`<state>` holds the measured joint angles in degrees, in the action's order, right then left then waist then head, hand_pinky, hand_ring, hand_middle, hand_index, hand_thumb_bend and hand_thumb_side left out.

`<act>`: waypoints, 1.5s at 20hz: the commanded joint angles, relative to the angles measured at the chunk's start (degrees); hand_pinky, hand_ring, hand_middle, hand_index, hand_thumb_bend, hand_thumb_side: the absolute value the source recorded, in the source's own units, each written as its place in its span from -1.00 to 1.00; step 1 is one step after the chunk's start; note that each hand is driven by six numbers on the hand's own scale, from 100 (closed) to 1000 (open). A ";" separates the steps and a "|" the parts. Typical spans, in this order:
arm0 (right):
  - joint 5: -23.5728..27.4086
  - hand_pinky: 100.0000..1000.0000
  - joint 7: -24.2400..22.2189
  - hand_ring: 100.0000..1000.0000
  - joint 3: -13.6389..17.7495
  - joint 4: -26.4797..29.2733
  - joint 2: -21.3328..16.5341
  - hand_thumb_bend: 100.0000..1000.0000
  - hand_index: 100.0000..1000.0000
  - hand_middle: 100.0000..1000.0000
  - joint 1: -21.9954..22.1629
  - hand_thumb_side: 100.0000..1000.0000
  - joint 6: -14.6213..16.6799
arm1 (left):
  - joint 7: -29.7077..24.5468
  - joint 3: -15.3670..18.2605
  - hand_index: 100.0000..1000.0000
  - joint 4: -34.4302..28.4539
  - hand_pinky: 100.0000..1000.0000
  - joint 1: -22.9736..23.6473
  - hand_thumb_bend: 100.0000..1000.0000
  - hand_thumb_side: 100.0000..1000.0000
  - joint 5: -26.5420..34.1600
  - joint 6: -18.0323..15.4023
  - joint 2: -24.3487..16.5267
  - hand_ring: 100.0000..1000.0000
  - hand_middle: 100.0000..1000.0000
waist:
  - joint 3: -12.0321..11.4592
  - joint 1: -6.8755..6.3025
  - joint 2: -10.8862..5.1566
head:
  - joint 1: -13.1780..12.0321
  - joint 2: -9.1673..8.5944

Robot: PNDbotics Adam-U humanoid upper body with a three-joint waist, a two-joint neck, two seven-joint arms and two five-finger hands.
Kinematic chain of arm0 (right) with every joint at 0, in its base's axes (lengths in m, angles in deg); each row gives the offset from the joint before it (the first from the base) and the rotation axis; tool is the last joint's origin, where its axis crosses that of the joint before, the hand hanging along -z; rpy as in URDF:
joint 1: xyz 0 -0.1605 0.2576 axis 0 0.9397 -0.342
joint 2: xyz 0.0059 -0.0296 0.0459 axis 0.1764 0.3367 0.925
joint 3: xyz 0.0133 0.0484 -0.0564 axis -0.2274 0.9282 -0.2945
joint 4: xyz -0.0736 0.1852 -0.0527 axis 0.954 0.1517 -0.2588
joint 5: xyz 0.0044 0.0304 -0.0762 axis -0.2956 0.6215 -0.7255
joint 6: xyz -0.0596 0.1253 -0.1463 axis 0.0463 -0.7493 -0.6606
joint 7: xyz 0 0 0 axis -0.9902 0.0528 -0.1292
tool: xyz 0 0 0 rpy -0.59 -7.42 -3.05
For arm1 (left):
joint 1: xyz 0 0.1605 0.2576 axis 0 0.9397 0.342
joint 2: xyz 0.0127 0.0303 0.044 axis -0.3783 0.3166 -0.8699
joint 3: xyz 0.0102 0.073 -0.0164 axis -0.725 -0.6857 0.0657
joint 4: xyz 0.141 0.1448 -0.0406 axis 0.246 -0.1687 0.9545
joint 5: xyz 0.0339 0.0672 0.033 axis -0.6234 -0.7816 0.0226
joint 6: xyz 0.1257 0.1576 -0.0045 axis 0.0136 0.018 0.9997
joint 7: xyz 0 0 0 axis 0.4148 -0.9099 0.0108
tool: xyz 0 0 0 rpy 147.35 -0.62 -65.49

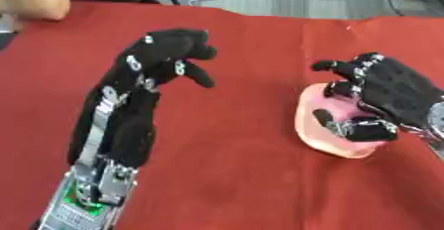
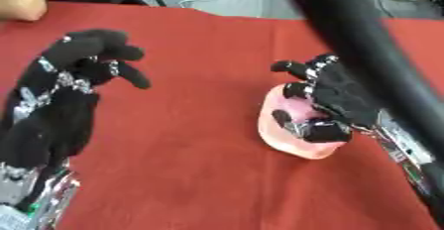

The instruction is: Pick up objects on the table and place them in the box.

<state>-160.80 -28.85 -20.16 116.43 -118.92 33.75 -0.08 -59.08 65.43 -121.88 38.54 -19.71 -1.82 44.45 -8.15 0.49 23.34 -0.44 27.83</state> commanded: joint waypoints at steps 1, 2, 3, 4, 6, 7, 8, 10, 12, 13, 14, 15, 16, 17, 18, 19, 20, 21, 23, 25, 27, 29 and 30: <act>-1.63 0.38 0.24 0.62 -0.12 0.11 -0.11 -0.94 0.16 0.76 -1.19 0.57 0.39 | -0.30 -0.16 0.68 -1.10 -0.01 -0.75 -1.00 0.61 0.51 -0.13 -0.22 0.49 0.50 | -0.16 0.01 -1.35 | 0.01 -1.50; -1.62 0.49 0.60 0.69 -0.16 -0.02 -0.04 -0.95 0.20 0.81 -1.18 0.63 0.56 | -0.34 -0.14 0.68 -1.10 -0.01 -0.76 -1.00 0.61 0.44 -0.15 -0.22 0.49 0.50 | -0.18 0.03 -1.34 | -0.01 -1.58; -1.30 0.62 0.98 0.78 -0.21 -0.18 0.06 -0.96 0.26 0.88 -1.16 0.71 0.82 | -0.38 -0.12 0.68 -1.10 -0.01 -0.75 -1.00 0.61 0.34 -0.16 -0.23 0.49 0.50 | -0.20 0.05 -1.34 | -0.01 -1.64; -0.91 0.74 1.26 0.86 -0.23 -0.35 0.10 -0.97 0.32 0.94 -1.15 0.80 1.10 | -0.41 -0.11 0.68 -1.10 -0.01 -0.75 -1.00 0.61 0.25 -0.17 -0.23 0.49 0.50 | -0.21 0.06 -1.34 | -0.01 -1.69; 0.19 0.95 1.47 1.00 -0.28 -0.68 0.18 -0.98 0.44 1.00 -1.15 0.96 1.86 | -0.41 -0.10 0.68 -1.10 -0.01 -0.75 -1.00 0.60 0.12 -0.19 -0.22 0.49 0.50 | -0.25 0.05 -1.32 | -0.01 -1.77; 0.83 1.00 1.27 1.00 -0.38 -0.95 0.24 -0.90 0.63 1.00 -1.05 1.00 2.35 | -0.40 -0.10 0.68 -1.10 -0.01 -0.77 -1.00 0.60 0.08 -0.21 -0.20 0.49 0.50 | -0.29 0.04 -1.31 | 0.01 -1.81; 1.63 1.00 0.79 1.00 -0.46 -1.30 0.28 -0.87 0.71 1.00 -1.00 1.00 2.96 | -0.38 -0.10 0.68 -1.10 -0.01 -0.78 -1.00 0.60 0.05 -0.22 -0.18 0.49 0.51 | -0.31 0.02 -1.32 | 0.03 -1.83; 3.30 1.00 -0.50 1.00 -0.50 -1.80 0.33 -0.84 0.76 1.00 -0.98 1.00 4.23 | -0.39 -0.12 0.68 -1.10 -0.01 -0.78 -1.00 0.60 -0.01 -0.20 -0.17 0.49 0.51 | -0.31 0.01 -1.34 | 0.07 -1.84; 5.24 1.00 -1.51 1.00 -0.46 -1.91 0.37 -0.74 0.90 1.00 -0.91 1.00 5.19 | -0.40 -0.12 0.68 -1.10 -0.01 -0.77 -1.00 0.60 -0.05 -0.19 -0.17 0.50 0.51 | -0.29 -0.01 -1.37 | 0.10 -1.93; 6.20 1.00 -1.93 1.00 -0.43 -1.86 0.33 -0.73 0.92 1.00 -0.88 1.00 5.53 | -0.40 -0.12 0.68 -1.10 -0.01 -0.75 -1.00 0.60 -0.07 -0.18 -0.16 0.50 0.51 | -0.28 -0.03 -1.40 | 0.11 -1.97; 6.98 1.00 -2.32 1.00 -0.40 -1.76 0.27 -0.71 0.95 1.00 -0.86 1.00 5.76 | -0.40 -0.12 0.68 -1.10 -0.01 -0.75 -1.00 0.60 -0.08 -0.17 -0.15 0.50 0.51 | -0.27 -0.03 -1.42 | 0.12 -2.00; 7.69 1.00 -2.56 1.00 -0.37 -1.55 0.22 -0.68 0.96 1.00 -0.80 1.00 5.90 | -0.40 -0.11 0.68 -1.10 -0.01 -0.73 -1.00 0.60 -0.10 -0.17 -0.15 0.50 0.51 | -0.26 -0.04 -1.44 | 0.16 -2.02; 8.29 1.00 -2.74 1.00 -0.34 -1.28 0.13 -0.68 0.95 1.00 -0.72 1.00 5.97 | -0.39 -0.10 0.68 -1.10 -0.01 -0.72 -1.00 0.60 -0.11 -0.17 -0.14 0.50 0.51 | -0.26 -0.05 -1.45 | 0.17 -2.03; 8.81 1.00 -2.75 1.00 -0.30 -0.82 0.03 -0.68 0.93 1.00 -0.60 1.00 5.99 | -0.37 -0.09 0.68 -1.10 -0.01 -0.71 -1.00 0.60 -0.13 -0.17 -0.14 0.50 0.51 | -0.24 -0.06 -1.46 | 0.16 -2.00; 9.36 1.00 -2.49 1.00 -0.26 -0.18 -0.12 -0.68 0.92 1.00 -0.42 1.00 5.97 | -0.36 -0.07 0.68 -1.10 -0.01 -0.70 -1.00 0.60 -0.14 -0.17 -0.15 0.50 0.51 | -0.23 -0.07 -1.46 | 0.15 -1.97; 10.28 0.91 -1.45 1.00 -0.13 1.08 -0.25 -0.69 0.81 1.00 -0.14 1.00 5.97 | -0.32 -0.03 0.68 -1.10 -0.01 -0.69 -1.00 0.60 -0.16 -0.19 -0.14 0.50 0.50 | -0.19 -0.09 -1.46 | 0.08 -1.92; 11.19 1.00 -0.39 1.00 -0.07 2.29 -0.64 -0.68 0.84 1.00 0.30 1.00 5.84 | -0.27 -0.01 0.68 -1.10 -0.01 -0.68 -1.00 0.60 -0.17 -0.21 -0.16 0.50 0.50 | -0.17 -0.09 -1.44 | 0.05 -1.90; 12.52 0.42 1.20 0.73 0.18 4.08 -0.81 -0.73 0.64 0.93 0.76 1.00 5.66 | -0.20 0.05 0.68 -1.10 -0.01 -0.67 -1.00 0.60 -0.17 -0.26 -0.14 0.49 0.50 | -0.10 -0.15 -1.40 | -0.14 -1.81; 16.57 0.09 5.08 0.47 0.71 9.05 -1.84 -0.79 0.51 0.70 2.56 1.00 5.12 | 0.03 0.25 0.68 -1.10 -0.01 -0.62 -1.00 0.60 -0.19 -0.37 -0.14 0.49 0.50 | 0.13 -0.28 -1.30 | -0.70 -1.55; 22.49 -0.17 7.74 0.26 1.12 14.71 -3.36 -0.87 0.48 0.50 5.05 0.88 4.64 | 0.47 0.56 0.67 -1.10 -0.02 -0.47 -1.00 0.60 -0.24 -0.44 -0.25 0.49 0.50 | 0.55 -0.39 -1.23 | -1.52 -1.14; 29.71 -0.19 7.46 0.24 1.69 20.11 -5.09 -0.89 0.48 0.49 7.26 0.87 4.22 | 0.90 0.78 0.67 -1.10 -0.02 -0.26 -1.00 0.60 -0.37 -0.48 -0.40 0.49 0.50 | 0.95 -0.47 -1.23 | -2.07 -0.80; 35.47 -0.41 5.86 0.12 2.07 23.70 -5.99 -1.00 0.61 0.35 8.72 0.93 3.88 | 1.19 0.87 0.66 -1.10 -0.03 -0.12 -1.00 0.60 -0.50 -0.46 -0.48 0.48 0.49 | 1.28 -0.55 -1.20 | -2.41 -0.67; 40.09 -0.41 5.45 0.12 1.92 25.74 -6.57 -1.00 0.61 0.35 10.03 0.93 4.04 | 1.38 0.98 0.66 -1.10 -0.03 0.00 -1.00 0.60 -0.56 -0.40 -0.54 0.48 0.49 | 1.53 -0.62 -1.19 | -2.63 -0.59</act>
<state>-124.68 -23.04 -19.06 138.96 -123.41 44.05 4.04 -58.08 65.89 -121.88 38.73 -20.01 -2.23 44.45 -6.55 -0.04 23.34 -2.28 27.41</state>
